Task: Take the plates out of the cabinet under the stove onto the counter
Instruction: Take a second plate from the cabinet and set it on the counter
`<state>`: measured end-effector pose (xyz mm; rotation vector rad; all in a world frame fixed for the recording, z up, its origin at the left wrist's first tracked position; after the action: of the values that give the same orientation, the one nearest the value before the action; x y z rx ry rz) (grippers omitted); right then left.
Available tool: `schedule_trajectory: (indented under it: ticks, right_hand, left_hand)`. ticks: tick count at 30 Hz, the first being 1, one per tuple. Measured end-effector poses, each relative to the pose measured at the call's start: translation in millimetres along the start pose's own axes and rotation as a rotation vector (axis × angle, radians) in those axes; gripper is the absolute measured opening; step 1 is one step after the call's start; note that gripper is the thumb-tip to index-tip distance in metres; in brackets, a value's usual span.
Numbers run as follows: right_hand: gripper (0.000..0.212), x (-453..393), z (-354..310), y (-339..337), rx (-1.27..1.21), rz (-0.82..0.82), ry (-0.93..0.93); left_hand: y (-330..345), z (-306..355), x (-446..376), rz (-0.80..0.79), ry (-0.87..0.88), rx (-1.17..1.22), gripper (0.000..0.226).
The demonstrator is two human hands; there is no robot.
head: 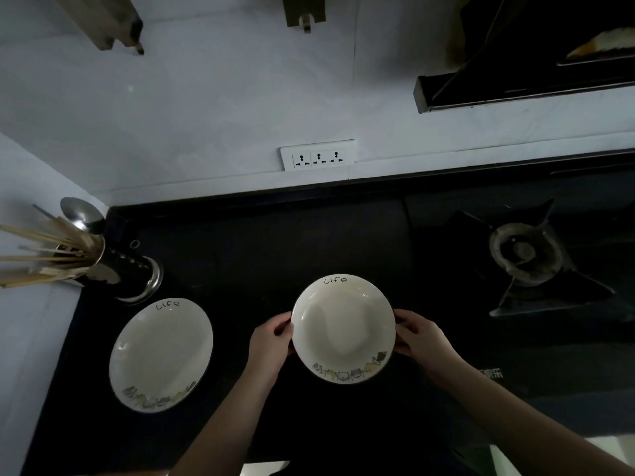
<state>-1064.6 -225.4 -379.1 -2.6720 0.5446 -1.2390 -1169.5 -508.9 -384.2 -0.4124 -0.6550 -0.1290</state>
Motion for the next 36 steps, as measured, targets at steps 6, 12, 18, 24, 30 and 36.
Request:
schedule_trajectory:
  ticks: [6, 12, 18, 24, 30, 36]
  right_hand:
    - [0.036, 6.5, -4.1, -9.0, 0.084, 0.011, -0.032]
    - [0.037, 2.5, -1.2, -10.1, 0.130, 0.055, -0.055]
    - [0.038, -5.7, 2.3, -8.6, 0.142, 0.090, -0.077]
    - [0.039, -8.8, 5.5, -7.9, 0.192, 0.061, -0.088]
    - [0.038, -3.6, -10.1, -25.8, 0.416, 0.092, -0.142]
    - [0.030, 21.5, -26.8, -30.3, 0.727, -0.012, -0.278]
  left_hand:
    - [7.0, 4.8, 0.7, -0.013, 0.012, -0.002, 0.033]
    - [8.5, 9.7, 3.6, -0.015, 0.012, -0.080, 0.035]
    - [6.0, 15.3, 8.0, -0.008, 0.040, -0.133, 0.036]
    - [4.5, 17.1, 12.7, -0.008, 0.053, -0.201, 0.036]
    - [-15.6, 22.1, 19.8, 0.075, 0.137, -0.314, 0.028]
    - [-18.9, 37.3, 55.4, 0.119, 0.402, -0.656, 0.032]
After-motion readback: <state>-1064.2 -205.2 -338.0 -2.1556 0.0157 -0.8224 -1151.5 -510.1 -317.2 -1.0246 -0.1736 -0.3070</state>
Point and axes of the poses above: each hand's wrist, its own x-axis away from the middle knuckle, its own y-axis out of the palm, z = x × y, the point moved 7 cm from there along -x, towards the middle knuckle, and after that the axes turned 1 degree about y, right-handed, at the moved point
